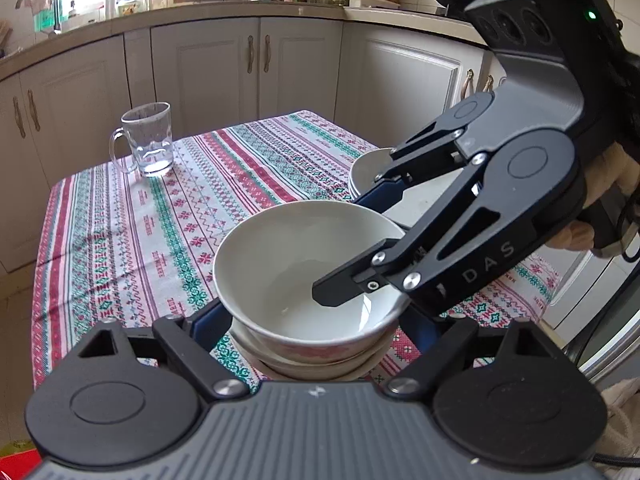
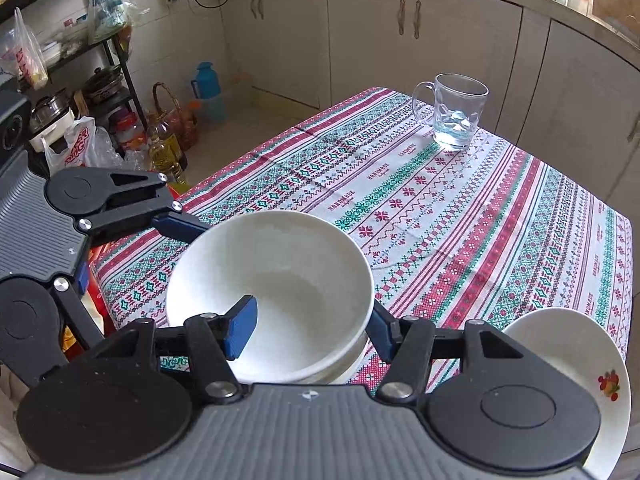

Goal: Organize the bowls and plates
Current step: 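Lower the nested bowls into the third bowl and open the right gripper, then grasp opposite rims of the three-bowl stack with both grippers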

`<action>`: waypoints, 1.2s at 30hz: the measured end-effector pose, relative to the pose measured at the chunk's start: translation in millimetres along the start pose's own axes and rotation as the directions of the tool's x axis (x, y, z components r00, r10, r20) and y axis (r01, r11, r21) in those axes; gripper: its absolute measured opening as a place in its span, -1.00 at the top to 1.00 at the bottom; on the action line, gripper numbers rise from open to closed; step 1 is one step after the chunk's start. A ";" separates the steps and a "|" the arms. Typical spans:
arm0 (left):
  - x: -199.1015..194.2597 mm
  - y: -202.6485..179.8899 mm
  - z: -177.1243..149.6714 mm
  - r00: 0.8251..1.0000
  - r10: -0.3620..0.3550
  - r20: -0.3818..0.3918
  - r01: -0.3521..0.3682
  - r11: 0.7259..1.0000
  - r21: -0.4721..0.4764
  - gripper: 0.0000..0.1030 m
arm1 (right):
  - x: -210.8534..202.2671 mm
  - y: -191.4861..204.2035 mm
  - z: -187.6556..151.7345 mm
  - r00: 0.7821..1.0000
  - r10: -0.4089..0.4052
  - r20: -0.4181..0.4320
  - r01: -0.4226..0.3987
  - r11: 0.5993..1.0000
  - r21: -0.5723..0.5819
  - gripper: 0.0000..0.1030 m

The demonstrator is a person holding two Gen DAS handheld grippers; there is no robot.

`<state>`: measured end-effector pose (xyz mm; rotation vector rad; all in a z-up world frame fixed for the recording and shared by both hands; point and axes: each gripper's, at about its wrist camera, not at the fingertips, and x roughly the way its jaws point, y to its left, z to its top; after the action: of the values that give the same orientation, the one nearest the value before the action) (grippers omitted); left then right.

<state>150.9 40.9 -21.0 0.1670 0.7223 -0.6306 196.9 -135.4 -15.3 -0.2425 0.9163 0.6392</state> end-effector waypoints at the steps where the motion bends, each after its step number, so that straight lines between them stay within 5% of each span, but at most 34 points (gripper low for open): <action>1: 0.7 0.7 0.3 1.000 -0.003 -0.002 0.003 1.000 -0.003 -0.74 | 0.8 -0.1 -0.1 1.000 -0.003 -0.002 0.003 1.000 -0.002 -0.25; 16: 5.5 6.1 2.5 0.999 -0.026 -0.024 0.026 1.000 0.016 -0.86 | 5.4 0.5 0.7 1.000 -0.007 0.002 0.007 1.000 -0.011 -0.31; 28: -1.4 3.2 -2.6 0.999 -0.028 -0.028 0.030 0.998 0.064 -0.90 | -1.1 3.8 -3.5 0.999 -0.029 0.046 0.029 0.999 -0.012 -0.92; 36: -8.4 2.4 -9.3 1.000 -0.028 -0.011 0.029 0.995 0.094 -0.90 | -9.6 12.2 -13.0 0.996 -0.052 0.068 0.054 0.998 -0.034 -1.00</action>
<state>142.3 50.1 -22.5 0.2470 0.7059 -0.6918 176.6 -135.5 -14.6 -0.2745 0.8321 0.6114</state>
